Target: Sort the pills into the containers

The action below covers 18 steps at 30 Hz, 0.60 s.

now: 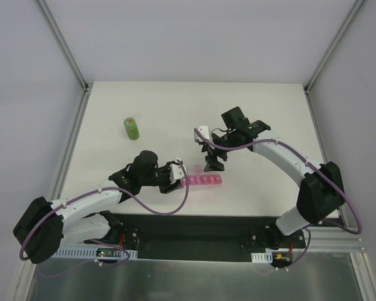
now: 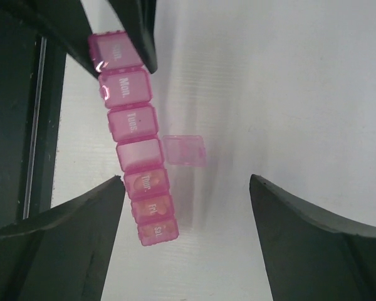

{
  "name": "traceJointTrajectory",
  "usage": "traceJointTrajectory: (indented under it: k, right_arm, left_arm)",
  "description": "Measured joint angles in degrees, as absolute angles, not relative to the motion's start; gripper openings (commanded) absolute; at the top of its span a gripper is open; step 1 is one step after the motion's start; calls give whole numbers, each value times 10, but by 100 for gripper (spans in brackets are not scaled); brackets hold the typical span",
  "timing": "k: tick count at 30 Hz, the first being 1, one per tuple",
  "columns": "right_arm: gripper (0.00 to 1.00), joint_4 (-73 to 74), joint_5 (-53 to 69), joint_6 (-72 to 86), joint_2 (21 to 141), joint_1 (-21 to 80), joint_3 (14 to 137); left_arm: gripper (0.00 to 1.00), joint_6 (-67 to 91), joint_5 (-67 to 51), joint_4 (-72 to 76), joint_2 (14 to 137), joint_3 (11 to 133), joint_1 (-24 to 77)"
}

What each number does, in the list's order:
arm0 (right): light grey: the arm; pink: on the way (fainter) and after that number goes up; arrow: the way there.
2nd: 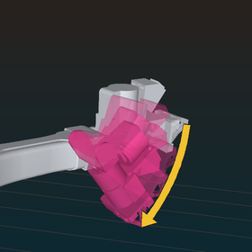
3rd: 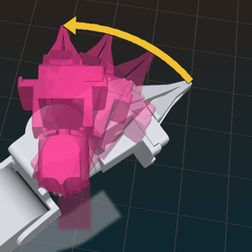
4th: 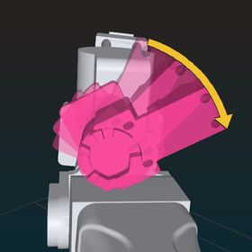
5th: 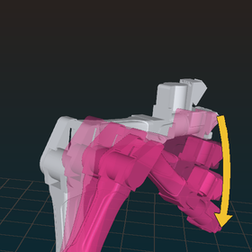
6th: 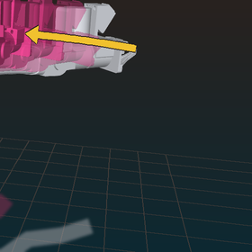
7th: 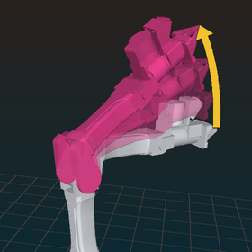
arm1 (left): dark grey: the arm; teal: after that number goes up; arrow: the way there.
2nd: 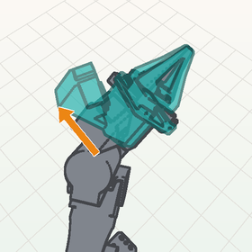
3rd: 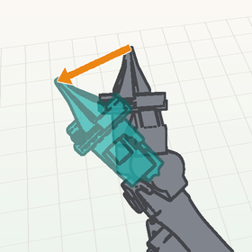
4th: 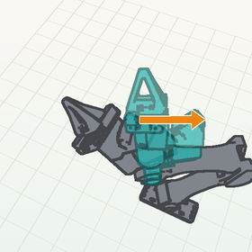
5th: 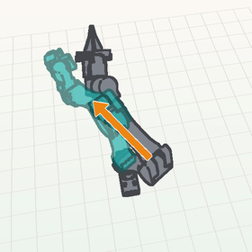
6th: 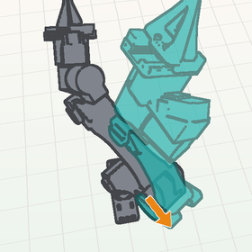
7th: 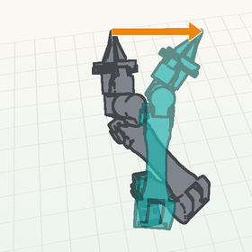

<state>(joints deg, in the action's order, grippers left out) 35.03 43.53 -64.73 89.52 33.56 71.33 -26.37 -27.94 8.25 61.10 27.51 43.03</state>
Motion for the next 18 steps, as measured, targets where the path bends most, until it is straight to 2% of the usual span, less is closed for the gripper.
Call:
traceJointTrajectory:
  k: [1,7,18]
  right_arm:
    - [89,357,441,-669,889,336,708]
    - [91,394,452,-765,873,331,656]
    - [90,401,456,-800,919,329,652]
  left_arm:
    - [0,-264,-279,83,608,275,430]
    - [0,-264,-274,84,593,275,430]
    - [0,-265,-260,89,583,275,430]
